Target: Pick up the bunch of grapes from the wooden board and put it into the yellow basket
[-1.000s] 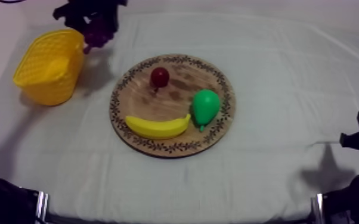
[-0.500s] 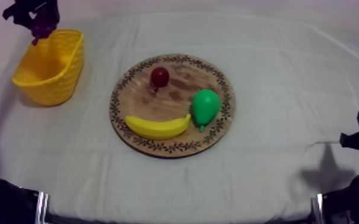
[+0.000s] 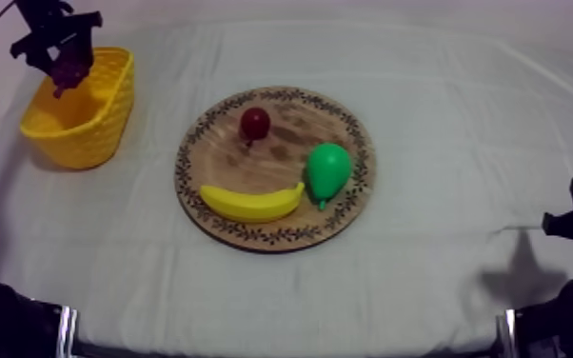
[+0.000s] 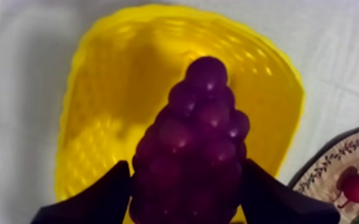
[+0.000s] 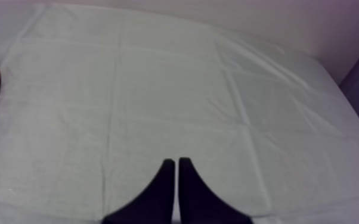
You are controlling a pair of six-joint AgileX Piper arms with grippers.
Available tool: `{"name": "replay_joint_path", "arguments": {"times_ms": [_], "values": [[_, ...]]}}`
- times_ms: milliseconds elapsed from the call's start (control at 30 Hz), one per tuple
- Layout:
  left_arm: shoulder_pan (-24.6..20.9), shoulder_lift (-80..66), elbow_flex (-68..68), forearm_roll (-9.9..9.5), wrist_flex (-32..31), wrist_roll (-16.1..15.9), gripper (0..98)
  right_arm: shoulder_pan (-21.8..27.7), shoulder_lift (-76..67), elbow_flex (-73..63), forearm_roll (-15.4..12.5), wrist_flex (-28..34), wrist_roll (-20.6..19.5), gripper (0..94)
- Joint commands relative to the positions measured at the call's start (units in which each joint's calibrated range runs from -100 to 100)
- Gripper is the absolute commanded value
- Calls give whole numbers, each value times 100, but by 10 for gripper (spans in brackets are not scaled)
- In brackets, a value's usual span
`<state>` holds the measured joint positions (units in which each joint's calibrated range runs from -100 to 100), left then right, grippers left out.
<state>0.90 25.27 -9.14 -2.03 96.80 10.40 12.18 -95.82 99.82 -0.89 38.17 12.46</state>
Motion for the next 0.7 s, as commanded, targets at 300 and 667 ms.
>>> {"name": "replay_joint_path", "arguments": {"times_ms": [300,667], "values": [[-50,504,35,59,-375,13,942,0,-2,-5,-1,-3,2,3],[-58,-137,528,75,-700,-100,960,0,-2,-5,-1,-3,2,3]]}}
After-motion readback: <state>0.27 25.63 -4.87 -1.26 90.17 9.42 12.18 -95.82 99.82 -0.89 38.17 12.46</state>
